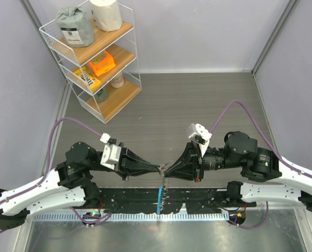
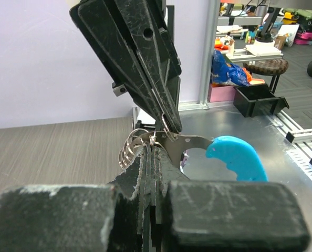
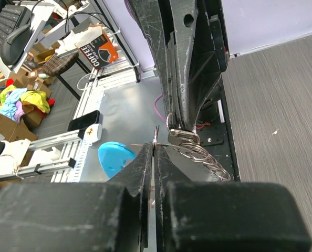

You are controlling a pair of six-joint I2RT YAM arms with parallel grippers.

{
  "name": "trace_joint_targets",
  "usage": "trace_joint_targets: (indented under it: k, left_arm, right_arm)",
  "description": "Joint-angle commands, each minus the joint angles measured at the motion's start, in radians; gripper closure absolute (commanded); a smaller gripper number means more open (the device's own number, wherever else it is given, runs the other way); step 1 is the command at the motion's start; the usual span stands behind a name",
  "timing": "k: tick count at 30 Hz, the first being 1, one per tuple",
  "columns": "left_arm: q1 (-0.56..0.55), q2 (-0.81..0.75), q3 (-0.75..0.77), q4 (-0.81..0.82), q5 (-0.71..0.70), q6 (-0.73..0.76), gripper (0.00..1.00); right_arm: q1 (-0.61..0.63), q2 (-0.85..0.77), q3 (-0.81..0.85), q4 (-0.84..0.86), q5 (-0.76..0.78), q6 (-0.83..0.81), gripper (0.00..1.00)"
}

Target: Put the keys on the keyring

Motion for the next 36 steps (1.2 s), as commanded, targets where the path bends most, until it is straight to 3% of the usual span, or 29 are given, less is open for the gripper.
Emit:
trace_joint_targets:
  k: [1, 24, 36]
  left_arm:
    - [0.003, -0.025, -0.011, 0.089, 0.029, 0.024, 1.0]
    - [0.003, -0.049, -0.031, 0.127, 0.043, 0.022, 1.0]
    - [0.003, -0.049, -0.031, 0.141, 0.061, 0.008, 1.0]
  right_arm:
    - [-0.003, 0.002, 0.05, 0.091, -0.016, 0.014, 0.94]
    - [-0.009, 0.046, 0.024, 0.172, -0.154, 0.059, 0.94]
    - [-0.009, 0.017, -0.01, 0.224, -0.08, 0.073, 0.94]
